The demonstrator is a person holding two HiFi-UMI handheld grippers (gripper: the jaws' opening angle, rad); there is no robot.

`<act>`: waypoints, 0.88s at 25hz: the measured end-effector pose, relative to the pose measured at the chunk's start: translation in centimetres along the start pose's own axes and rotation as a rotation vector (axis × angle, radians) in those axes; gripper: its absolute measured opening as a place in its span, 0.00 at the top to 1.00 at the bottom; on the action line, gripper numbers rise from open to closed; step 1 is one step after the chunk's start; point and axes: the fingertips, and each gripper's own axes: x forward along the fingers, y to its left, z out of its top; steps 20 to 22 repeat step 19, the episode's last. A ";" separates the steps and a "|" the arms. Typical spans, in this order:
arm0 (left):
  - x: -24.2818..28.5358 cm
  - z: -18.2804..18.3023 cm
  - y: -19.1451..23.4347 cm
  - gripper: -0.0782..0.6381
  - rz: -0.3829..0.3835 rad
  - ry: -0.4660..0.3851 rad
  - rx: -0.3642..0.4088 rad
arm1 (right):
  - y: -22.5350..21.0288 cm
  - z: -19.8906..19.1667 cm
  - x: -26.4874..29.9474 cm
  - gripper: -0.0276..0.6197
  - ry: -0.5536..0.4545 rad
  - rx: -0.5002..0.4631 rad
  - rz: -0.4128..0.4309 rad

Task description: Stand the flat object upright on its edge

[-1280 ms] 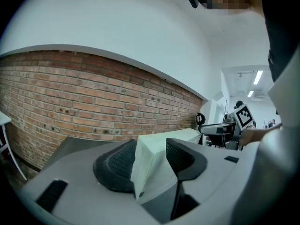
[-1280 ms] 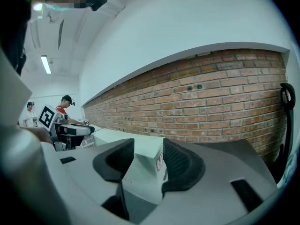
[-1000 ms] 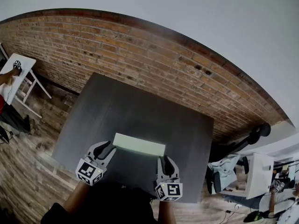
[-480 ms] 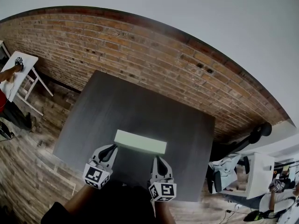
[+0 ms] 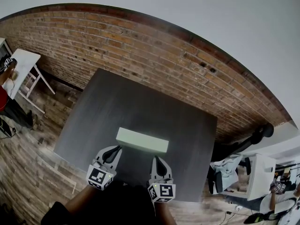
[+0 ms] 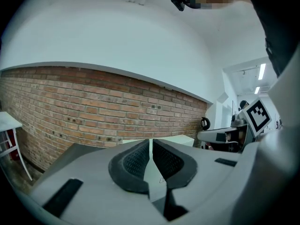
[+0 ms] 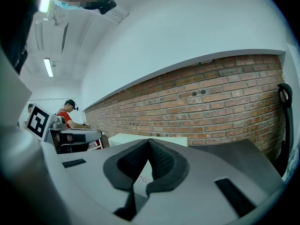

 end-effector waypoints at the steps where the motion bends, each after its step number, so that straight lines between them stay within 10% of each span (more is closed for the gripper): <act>1: 0.0 0.0 0.0 0.82 0.001 -0.004 0.002 | 0.1 0.0 0.0 0.92 0.000 0.000 0.001; 22: -0.1 0.1 -0.7 0.82 -0.007 -0.018 0.016 | 0.4 0.0 -0.5 0.92 -0.009 -0.011 0.015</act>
